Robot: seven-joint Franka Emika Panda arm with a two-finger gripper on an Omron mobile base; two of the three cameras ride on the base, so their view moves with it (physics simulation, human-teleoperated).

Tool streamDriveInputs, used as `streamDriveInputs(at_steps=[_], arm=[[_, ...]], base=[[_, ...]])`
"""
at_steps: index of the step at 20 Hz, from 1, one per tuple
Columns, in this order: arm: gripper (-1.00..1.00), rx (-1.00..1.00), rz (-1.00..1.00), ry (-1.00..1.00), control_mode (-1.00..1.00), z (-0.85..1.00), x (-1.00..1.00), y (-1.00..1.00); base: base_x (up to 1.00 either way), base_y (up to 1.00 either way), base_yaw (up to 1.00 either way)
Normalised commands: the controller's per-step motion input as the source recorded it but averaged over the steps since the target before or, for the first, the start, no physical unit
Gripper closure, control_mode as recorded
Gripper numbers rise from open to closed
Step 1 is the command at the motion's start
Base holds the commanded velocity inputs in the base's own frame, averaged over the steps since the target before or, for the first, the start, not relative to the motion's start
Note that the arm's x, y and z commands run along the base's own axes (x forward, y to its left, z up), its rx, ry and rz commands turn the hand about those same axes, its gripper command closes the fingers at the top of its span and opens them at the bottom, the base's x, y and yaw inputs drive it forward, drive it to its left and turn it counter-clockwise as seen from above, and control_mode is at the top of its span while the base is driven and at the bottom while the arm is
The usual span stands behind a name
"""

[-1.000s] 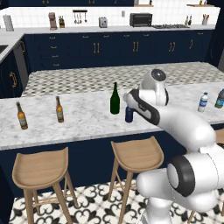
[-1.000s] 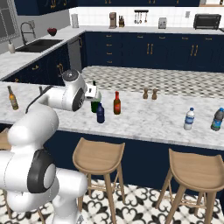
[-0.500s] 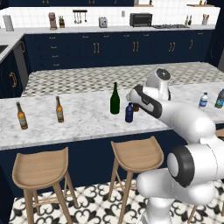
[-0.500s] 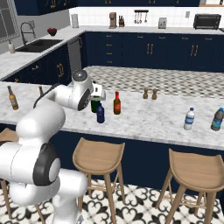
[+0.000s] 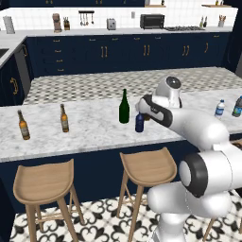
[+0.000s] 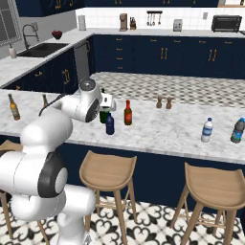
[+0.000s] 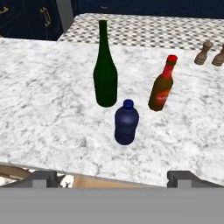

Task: Move the plastic bottles in the middle to the plastics group, and the glass bottles in the middle to the glass group.

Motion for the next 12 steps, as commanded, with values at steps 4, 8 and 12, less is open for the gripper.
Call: streamDriveInputs(at_steps=[4,8,12], arm=[[-1.00,0.00,0.00,0.00,-1.00,-0.36,0.19,-0.01],[-1.00,0.00,0.00,0.00,-1.00,-0.27,0.24,-0.06],[-1.00,0.00,0.00,0.00,-1.00,-0.03,0.29,-0.13]], base=[[0.00,0.00,0.00],[0.00,0.00,0.00],[0.00,0.00,0.00]])
